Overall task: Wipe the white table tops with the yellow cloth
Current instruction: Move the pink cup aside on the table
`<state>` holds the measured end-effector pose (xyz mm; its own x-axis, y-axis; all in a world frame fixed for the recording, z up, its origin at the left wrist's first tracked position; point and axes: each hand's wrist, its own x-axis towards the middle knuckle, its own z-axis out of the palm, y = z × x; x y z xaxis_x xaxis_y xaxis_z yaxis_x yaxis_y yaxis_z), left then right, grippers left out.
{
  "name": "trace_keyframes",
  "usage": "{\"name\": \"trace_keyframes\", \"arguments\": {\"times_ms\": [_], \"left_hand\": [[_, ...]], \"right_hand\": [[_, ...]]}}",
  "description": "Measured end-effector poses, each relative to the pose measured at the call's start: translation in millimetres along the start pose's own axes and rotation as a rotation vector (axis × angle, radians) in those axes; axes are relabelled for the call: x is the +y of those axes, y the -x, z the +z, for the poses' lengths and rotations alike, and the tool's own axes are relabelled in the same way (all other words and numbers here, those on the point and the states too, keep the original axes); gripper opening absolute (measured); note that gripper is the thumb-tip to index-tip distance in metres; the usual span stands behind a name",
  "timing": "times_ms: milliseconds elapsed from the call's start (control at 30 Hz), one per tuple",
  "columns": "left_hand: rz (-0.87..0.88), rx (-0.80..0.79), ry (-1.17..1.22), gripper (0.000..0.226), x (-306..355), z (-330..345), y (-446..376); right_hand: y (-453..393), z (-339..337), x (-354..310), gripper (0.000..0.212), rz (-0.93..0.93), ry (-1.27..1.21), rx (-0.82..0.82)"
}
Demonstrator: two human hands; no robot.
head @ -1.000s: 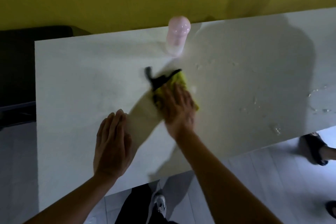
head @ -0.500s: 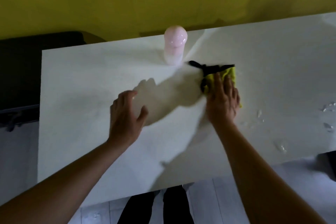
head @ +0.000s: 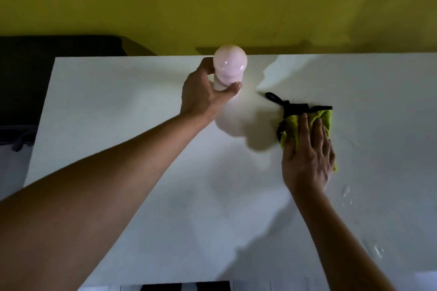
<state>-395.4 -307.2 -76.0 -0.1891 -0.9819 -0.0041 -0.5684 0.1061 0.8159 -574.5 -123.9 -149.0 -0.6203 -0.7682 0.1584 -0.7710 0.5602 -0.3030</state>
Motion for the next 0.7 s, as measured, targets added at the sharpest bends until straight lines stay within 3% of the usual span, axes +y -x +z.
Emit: {"name": "trace_keyframes", "arguments": {"times_ms": [233,433,600,700], "left_hand": [[-0.045,0.108,0.01,0.061,-42,-59,47],[-0.121,0.21,0.018,0.068,-85,-119,98],[-0.127,0.319,0.033,0.067,-106,-150,125],[-0.148,0.376,0.034,0.072,-121,-166,134]], "right_hand": [[-20,0,-1,0.06,-0.133,-0.03,-0.006],[-34,43,-111,0.056,-0.256,-0.114,-0.018],[12,72,-224,0.057,-0.59,-0.075,-0.202],[23,72,-243,0.056,-0.831,-0.034,-0.255]]}}
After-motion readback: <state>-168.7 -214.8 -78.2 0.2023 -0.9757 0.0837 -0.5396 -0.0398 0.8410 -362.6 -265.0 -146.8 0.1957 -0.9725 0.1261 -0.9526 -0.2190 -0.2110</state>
